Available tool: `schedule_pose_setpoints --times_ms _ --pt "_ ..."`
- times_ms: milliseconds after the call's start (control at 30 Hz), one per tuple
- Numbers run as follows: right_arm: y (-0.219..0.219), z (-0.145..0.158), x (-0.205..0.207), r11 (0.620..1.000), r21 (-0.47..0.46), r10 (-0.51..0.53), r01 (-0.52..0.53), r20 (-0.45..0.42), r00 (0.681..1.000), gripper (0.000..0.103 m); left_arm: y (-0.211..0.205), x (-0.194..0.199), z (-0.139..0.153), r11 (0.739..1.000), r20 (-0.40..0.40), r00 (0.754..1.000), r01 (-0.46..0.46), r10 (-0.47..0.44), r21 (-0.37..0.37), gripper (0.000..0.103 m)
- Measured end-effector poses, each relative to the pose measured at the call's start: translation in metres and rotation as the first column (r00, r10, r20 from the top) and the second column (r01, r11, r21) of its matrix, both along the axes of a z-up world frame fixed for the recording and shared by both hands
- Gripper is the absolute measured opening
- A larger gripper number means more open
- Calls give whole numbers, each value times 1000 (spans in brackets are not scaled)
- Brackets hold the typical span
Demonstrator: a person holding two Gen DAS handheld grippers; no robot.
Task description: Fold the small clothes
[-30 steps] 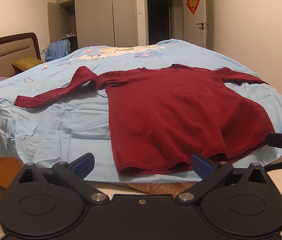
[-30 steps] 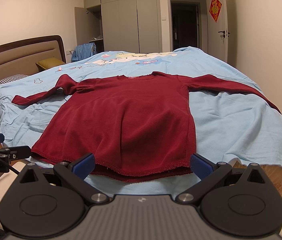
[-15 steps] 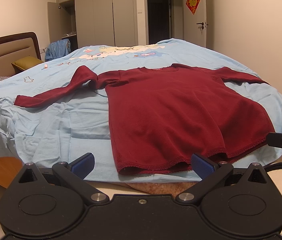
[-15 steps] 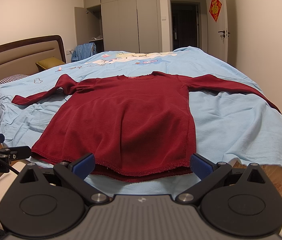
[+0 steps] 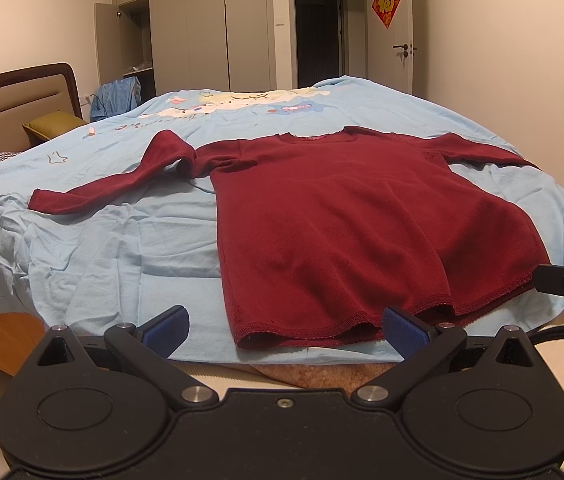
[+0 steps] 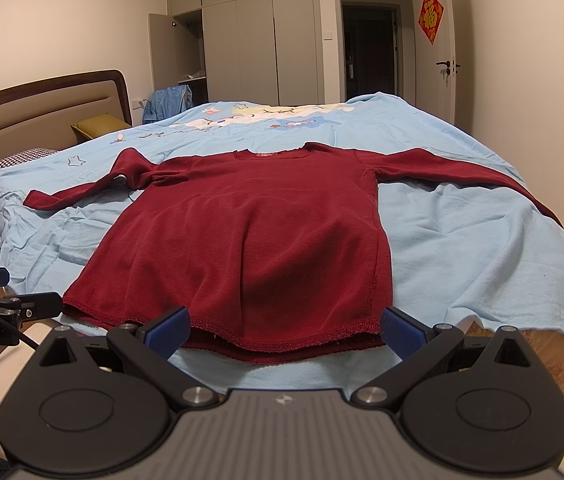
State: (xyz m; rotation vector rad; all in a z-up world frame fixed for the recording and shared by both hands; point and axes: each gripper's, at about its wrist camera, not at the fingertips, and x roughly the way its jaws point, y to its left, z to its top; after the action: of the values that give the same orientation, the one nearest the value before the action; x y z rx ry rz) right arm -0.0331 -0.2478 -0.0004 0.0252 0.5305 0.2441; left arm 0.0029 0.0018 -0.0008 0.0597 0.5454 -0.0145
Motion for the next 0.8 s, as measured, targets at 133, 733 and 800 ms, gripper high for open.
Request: schedule_pose_setpoints --times_ms 133,733,800 --pt "0 0 0 1000 0 0 0 0 1000 103 0 0 0 1000 0 1000 0 0 0 102" --pt "1 0 0 1000 1 2 -2 -3 1000 103 0 1 0 1000 -5 1000 1 -1 -3 102" --pt "1 1 1 1000 2 8 -8 -8 1000 103 -2 -2 0 1000 -8 1000 5 -5 -7 102"
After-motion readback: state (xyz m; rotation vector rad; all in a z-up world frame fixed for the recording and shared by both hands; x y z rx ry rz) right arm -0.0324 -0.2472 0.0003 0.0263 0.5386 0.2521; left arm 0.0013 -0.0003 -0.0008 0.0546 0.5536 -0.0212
